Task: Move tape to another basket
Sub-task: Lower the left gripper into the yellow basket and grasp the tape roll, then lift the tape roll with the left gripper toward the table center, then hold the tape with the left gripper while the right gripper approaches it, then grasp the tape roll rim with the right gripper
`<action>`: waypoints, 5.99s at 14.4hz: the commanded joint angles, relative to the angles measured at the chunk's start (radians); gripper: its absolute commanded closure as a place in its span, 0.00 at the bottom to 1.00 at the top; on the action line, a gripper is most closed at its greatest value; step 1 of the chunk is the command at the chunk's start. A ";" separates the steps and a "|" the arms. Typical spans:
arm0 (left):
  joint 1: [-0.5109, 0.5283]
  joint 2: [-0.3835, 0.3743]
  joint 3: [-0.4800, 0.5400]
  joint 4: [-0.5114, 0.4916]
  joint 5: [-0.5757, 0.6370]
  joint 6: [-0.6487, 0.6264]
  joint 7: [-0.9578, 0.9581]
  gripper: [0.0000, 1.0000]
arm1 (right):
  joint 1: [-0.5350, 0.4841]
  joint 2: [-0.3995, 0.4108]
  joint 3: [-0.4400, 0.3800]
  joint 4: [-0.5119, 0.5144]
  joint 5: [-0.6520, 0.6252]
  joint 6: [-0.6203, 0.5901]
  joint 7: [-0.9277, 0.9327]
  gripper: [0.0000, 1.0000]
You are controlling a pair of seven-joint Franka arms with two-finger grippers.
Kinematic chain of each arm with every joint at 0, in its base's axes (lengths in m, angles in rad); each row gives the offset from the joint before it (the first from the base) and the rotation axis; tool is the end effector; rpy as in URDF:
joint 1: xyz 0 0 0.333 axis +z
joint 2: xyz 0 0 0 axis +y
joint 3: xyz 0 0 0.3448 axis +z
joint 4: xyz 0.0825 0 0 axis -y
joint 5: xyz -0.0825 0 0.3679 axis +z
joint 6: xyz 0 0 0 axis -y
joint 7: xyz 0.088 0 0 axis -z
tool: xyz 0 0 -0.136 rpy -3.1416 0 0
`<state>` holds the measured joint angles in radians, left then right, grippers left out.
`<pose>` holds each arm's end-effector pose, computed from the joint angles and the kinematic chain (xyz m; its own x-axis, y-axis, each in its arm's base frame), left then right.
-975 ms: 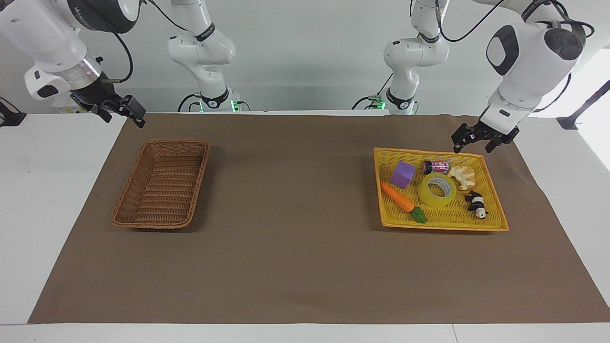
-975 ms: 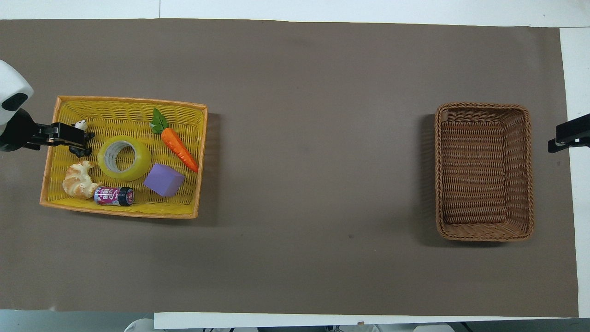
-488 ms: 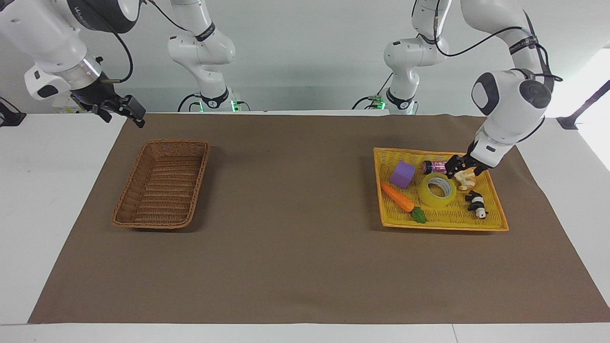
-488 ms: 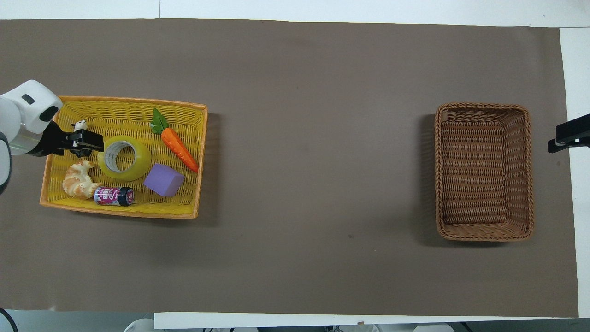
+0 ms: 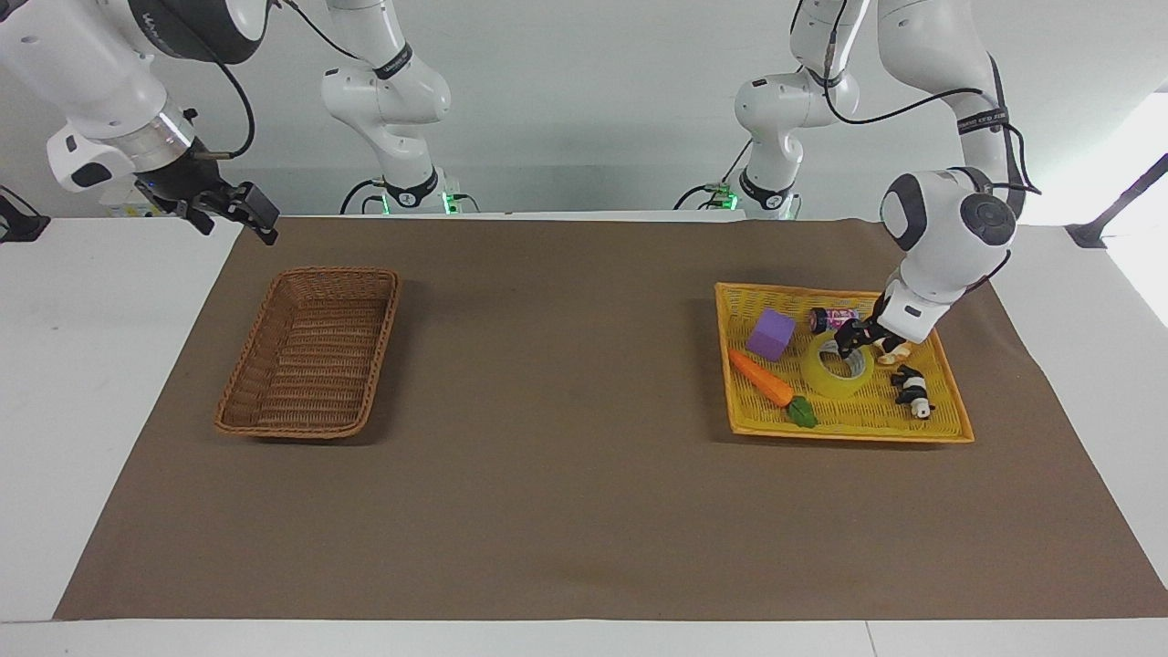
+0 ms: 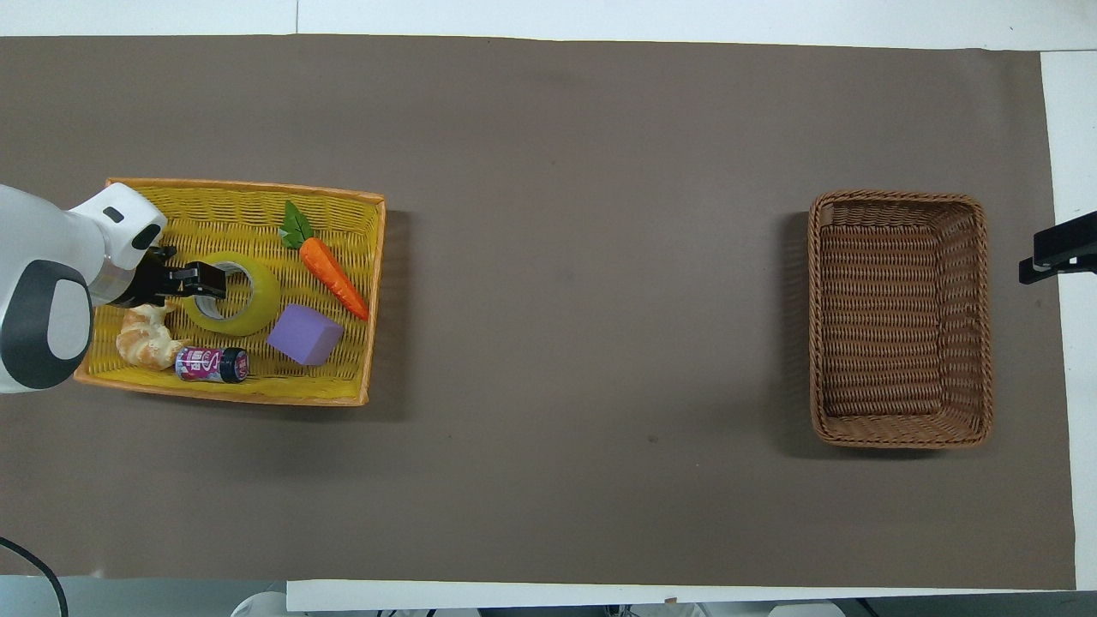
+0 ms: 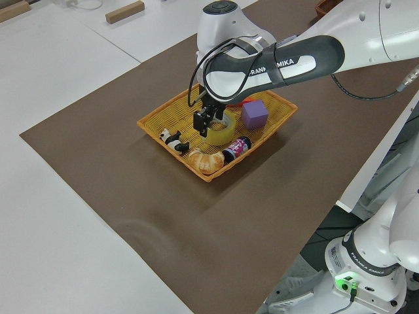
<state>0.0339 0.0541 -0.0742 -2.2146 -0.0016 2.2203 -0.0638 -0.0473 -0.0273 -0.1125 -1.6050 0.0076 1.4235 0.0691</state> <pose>0.5168 -0.0208 0.3596 0.9985 0.0244 -0.0485 0.0246 -0.9997 0.0022 0.5012 -0.0805 0.6119 0.9625 -0.2234 -0.1541 -0.2261 -0.9741 0.0000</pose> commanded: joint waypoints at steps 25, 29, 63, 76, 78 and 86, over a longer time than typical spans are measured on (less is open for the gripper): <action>-0.317 -0.002 -0.003 0.326 -0.187 -0.337 -0.352 1.00 | -0.008 -0.019 0.004 -0.024 0.009 0.014 -0.017 0.01; -0.433 0.000 -0.004 0.340 -0.294 -0.263 -0.514 1.00 | -0.008 -0.022 0.005 -0.027 0.009 0.011 -0.037 0.01; -0.628 0.003 -0.004 0.398 -0.327 -0.186 -0.749 1.00 | 0.363 0.046 0.023 -0.440 1.281 0.561 -0.338 0.01; -0.629 0.003 -0.004 0.397 -0.327 -0.186 -0.748 1.00 | 0.419 0.041 0.023 -0.451 1.283 0.600 -0.338 0.01; -0.629 0.003 -0.004 0.397 -0.325 -0.186 -0.746 1.00 | 0.420 0.041 0.023 -0.451 1.283 0.603 -0.336 0.01; -0.624 0.003 -0.004 0.397 -0.327 -0.188 -0.746 1.00 | 0.449 0.041 0.023 -0.458 1.283 0.635 -0.330 0.01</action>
<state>-0.5750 0.0605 -0.0914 -1.8273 -0.3386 2.0283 -0.7896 0.4011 0.0321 -0.0876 -2.0371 1.2674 2.0456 -0.2380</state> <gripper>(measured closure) 0.784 0.004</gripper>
